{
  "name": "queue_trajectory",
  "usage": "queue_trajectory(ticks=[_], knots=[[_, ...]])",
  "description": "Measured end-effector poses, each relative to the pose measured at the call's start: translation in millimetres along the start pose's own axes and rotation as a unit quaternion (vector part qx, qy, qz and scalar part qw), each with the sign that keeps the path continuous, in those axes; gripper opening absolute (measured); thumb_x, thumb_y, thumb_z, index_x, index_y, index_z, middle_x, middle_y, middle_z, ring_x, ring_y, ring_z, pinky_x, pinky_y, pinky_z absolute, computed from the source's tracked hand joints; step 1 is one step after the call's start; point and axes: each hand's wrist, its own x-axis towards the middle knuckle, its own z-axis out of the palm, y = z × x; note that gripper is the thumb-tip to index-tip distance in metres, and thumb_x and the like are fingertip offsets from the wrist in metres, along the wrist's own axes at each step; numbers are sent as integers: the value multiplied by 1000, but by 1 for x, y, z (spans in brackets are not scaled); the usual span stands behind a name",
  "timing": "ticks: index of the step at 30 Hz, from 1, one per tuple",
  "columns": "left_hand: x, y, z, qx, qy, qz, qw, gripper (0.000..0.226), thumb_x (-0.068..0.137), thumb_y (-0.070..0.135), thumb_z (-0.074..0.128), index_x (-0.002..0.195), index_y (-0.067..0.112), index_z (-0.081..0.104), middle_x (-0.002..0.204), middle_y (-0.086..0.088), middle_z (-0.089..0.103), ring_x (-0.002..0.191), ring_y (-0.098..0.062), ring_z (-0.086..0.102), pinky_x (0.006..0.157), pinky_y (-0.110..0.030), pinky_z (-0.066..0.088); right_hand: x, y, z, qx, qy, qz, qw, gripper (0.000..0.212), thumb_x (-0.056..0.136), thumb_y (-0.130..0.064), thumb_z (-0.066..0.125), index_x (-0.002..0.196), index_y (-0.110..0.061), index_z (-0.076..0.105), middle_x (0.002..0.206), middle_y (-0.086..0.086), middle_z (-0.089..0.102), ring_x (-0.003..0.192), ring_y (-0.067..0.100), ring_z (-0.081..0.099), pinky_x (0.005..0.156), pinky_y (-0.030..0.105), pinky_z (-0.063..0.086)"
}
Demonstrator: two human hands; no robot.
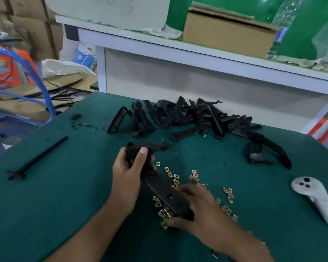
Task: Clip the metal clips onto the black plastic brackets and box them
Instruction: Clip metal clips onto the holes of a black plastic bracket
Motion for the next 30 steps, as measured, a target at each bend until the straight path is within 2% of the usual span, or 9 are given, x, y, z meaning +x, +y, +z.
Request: queue_trajectory(ticks=[5, 8, 9, 12, 16, 19, 23, 26, 30], knots=[[-11, -8, 2, 55, -85, 19, 995, 32, 90, 46, 73, 94, 17, 62, 84, -13, 71, 71, -28, 70, 66, -34, 58, -2, 2, 1, -32, 80, -17, 996, 46, 92, -75, 33, 112, -43, 59, 107, -28, 50, 104, -5, 45, 93, 19, 35], [-16, -10, 4, 85, -130, 28, 988, 30, 84, 48, 71, 90, 20, 62, 83, -15, 69, 69, -27, 70, 63, -30, 56, -1, 4, 1, -1, 91, -5, 996, 11, 96, -53, 58, 100, -43, 56, 99, -24, 51, 97, -1, 50, 82, 18, 37], [-17, -10, 5, 84, -136, 26, 987, 30, 84, 48, 71, 89, 20, 62, 83, -16, 69, 68, -27, 70, 62, -28, 56, -1, 5, 0, 18, 97, 2, 995, 9, 96, -44, 65, 97, -42, 56, 98, -23, 52, 95, -1, 52, 79, 16, 37], [-16, -9, 5, 82, -143, 12, 986, 31, 81, 49, 73, 88, 20, 63, 84, -17, 69, 70, -29, 71, 62, -28, 56, -2, 8, -3, 75, 134, 20, 988, 18, 93, -23, 73, 93, -39, 63, 94, -21, 56, 91, -1, 58, 74, 10, 41], [-16, -10, 7, 117, -172, 39, 977, 25, 83, 45, 72, 90, 23, 63, 84, -14, 69, 76, -28, 70, 66, -26, 56, -3, 10, -13, 162, 218, 60, 961, 36, 91, -18, 75, 85, -51, 61, 80, -19, 60, 81, -1, 61, 70, 8, 41], [-18, -10, 7, 109, -201, 29, 973, 25, 84, 43, 73, 95, 24, 62, 82, -13, 69, 70, -29, 72, 64, -35, 60, -3, 13, -23, 332, 209, 121, 912, 23, 96, -16, 68, 99, -38, 75, 91, -19, 73, 88, -3, 67, 77, 9, 47], [-19, -10, 7, 117, -223, 28, 967, 24, 83, 39, 72, 94, 22, 59, 73, -14, 67, 65, -31, 71, 60, -36, 58, -5, 17, -26, 461, 218, 157, 846, 12, 92, -24, 71, 104, -26, 75, 76, -13, 69, 70, 2, 59, 67, 17, 50], [-21, -11, 7, 117, -229, 23, 966, 21, 81, 39, 72, 89, 24, 59, 76, -12, 67, 68, -29, 72, 63, -38, 59, -4, 18, -25, 573, 219, 177, 770, 38, 77, -31, 77, 110, -15, 72, 81, -2, 73, 71, 2, 62, 56, 18, 46], [-28, -12, 11, 187, -272, 59, 942, 21, 82, 43, 71, 90, 28, 59, 74, 5, 61, 68, -10, 61, 62, -25, 51, -3, 20, -27, 633, 207, 171, 726, 19, 78, -27, 75, 94, -16, 77, 75, -1, 67, 65, 4, 58, 51, 17, 42]])
